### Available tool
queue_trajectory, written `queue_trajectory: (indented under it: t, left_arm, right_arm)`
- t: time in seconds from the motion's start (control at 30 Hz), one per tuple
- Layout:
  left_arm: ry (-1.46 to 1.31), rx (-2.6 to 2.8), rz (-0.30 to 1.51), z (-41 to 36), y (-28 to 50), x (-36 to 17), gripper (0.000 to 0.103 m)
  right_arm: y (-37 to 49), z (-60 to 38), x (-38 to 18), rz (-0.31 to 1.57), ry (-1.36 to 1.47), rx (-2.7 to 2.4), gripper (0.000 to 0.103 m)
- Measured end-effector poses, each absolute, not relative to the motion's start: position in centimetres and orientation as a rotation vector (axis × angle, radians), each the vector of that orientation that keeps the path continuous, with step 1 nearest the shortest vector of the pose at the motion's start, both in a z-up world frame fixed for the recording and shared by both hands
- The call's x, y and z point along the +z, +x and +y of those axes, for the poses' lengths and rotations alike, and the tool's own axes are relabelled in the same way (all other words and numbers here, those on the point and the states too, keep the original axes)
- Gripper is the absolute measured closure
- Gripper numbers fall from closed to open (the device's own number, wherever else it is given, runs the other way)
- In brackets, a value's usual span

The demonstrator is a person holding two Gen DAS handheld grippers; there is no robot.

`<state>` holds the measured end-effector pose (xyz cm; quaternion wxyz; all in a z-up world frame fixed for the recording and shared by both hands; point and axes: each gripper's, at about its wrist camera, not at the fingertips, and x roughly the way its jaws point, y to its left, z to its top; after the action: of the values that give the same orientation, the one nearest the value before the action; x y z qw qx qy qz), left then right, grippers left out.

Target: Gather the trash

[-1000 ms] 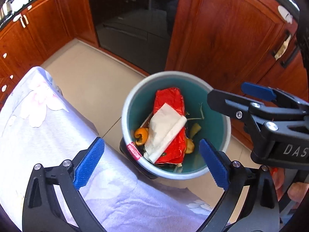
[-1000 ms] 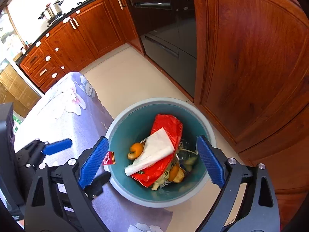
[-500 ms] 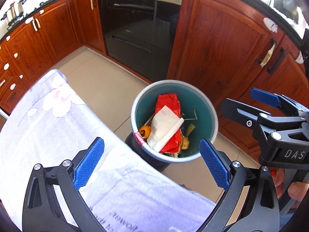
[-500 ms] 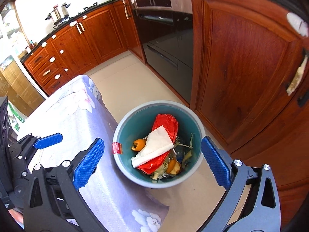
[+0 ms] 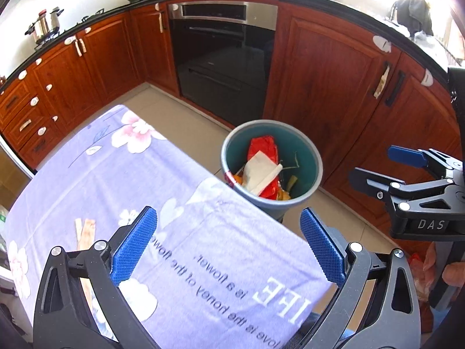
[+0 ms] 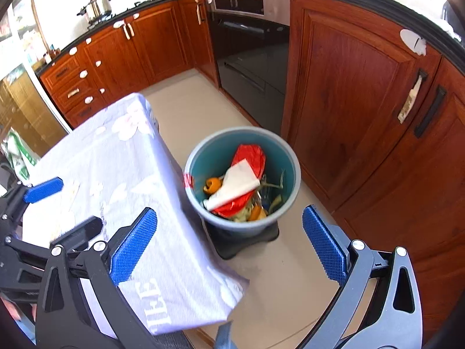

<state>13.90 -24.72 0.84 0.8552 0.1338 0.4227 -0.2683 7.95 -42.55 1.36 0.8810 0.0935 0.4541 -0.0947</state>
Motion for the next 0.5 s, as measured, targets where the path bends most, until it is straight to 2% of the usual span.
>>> queue_trajectory:
  t: [0.5]
  left_arm:
    - [0.187, -0.490, 0.874, -17.9, 8.9, 2.2, 0.004]
  right_arm:
    - [2.6, -36.3, 3.6, 0.975, 0.049, -0.210, 0.007]
